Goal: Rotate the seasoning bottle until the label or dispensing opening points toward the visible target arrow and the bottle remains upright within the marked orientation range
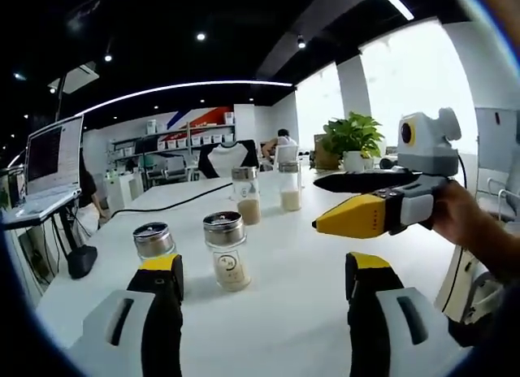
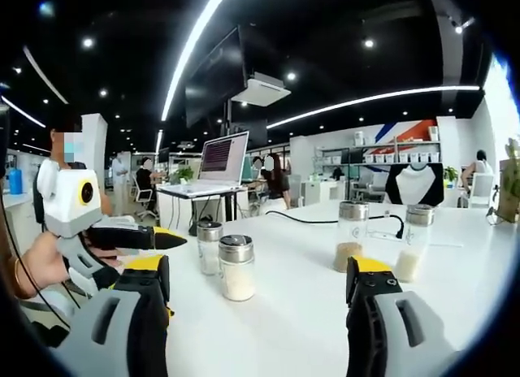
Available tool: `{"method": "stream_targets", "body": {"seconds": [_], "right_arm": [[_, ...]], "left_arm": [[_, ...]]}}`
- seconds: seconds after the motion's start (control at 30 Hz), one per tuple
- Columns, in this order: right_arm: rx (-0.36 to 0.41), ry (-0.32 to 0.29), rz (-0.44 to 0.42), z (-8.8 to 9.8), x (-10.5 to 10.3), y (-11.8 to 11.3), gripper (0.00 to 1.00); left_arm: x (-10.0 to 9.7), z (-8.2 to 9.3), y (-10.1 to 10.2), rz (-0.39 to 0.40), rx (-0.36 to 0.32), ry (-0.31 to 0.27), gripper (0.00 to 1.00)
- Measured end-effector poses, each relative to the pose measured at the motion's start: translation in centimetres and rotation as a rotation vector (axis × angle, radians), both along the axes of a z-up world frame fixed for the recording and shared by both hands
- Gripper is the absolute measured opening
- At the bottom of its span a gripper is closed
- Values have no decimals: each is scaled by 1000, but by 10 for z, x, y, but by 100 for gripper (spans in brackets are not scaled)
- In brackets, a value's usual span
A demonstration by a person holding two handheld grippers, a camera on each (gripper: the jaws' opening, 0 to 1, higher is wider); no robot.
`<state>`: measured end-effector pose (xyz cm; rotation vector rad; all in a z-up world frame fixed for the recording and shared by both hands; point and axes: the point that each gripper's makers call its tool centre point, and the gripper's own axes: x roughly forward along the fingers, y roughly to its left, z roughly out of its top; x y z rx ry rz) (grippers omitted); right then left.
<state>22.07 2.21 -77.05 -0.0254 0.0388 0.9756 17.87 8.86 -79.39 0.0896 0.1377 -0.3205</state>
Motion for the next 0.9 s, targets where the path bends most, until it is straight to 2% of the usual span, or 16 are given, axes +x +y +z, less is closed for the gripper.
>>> {"method": "stream_targets", "body": {"seconds": [0.3, 0.57, 0.9], "right_arm": [[11, 3, -23, 1, -1, -14, 91], [17, 0, -62, 3, 3, -36, 91], [0, 0, -94, 7, 8, -57, 90]], "left_arm": [[9, 12, -8, -14, -1, -32, 86], [15, 11, -15, -34, 18, -20, 86], [28, 24, -18, -40, 6, -34, 86]]}}
